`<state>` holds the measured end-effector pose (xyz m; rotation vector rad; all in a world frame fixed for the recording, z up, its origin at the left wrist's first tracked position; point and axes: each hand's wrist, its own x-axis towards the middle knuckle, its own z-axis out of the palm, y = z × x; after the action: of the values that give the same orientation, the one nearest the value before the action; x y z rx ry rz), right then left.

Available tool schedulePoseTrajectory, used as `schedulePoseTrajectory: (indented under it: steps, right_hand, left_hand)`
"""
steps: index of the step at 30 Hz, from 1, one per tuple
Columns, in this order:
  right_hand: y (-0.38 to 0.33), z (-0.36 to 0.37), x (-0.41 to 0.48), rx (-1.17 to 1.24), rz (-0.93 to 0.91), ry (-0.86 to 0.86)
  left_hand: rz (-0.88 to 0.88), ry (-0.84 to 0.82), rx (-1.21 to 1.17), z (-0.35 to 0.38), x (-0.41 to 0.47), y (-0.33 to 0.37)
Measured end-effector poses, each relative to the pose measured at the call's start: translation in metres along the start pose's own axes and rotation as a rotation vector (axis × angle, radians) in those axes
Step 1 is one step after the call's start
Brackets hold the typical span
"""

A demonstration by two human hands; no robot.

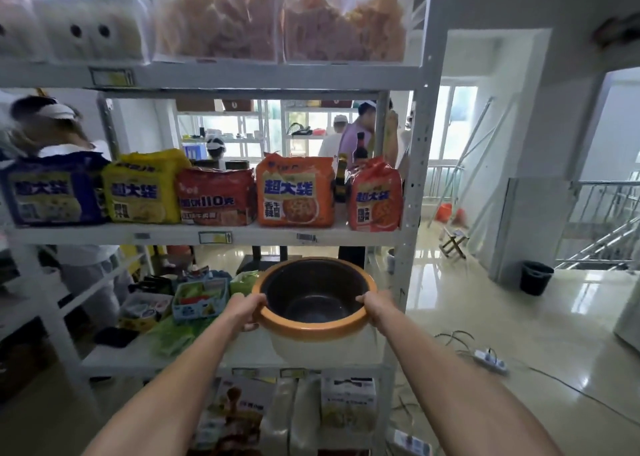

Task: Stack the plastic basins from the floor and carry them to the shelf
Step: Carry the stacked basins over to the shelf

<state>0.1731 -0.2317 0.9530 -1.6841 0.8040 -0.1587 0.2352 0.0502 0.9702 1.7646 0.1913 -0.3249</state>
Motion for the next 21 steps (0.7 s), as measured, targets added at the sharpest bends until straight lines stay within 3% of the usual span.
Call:
schedulePoseTrajectory:
  steps: [6, 10, 21]
  right_hand:
    - [0.028, 0.042, 0.041, 0.012, 0.136, -0.043]
    - [0.046, 0.080, 0.072, -0.047, 0.178, 0.036]
    - [0.095, 0.179, 0.162, -0.107, 0.380, 0.029]
  left_hand:
    - [-0.120, -0.019, 0.096, -0.004, 0.057, -0.039]
    - [-0.215, -0.064, 0.078, -0.004, 0.118, -0.082]
    - [-0.314, -0.183, -0.038, 0.015, 0.274, -0.157]
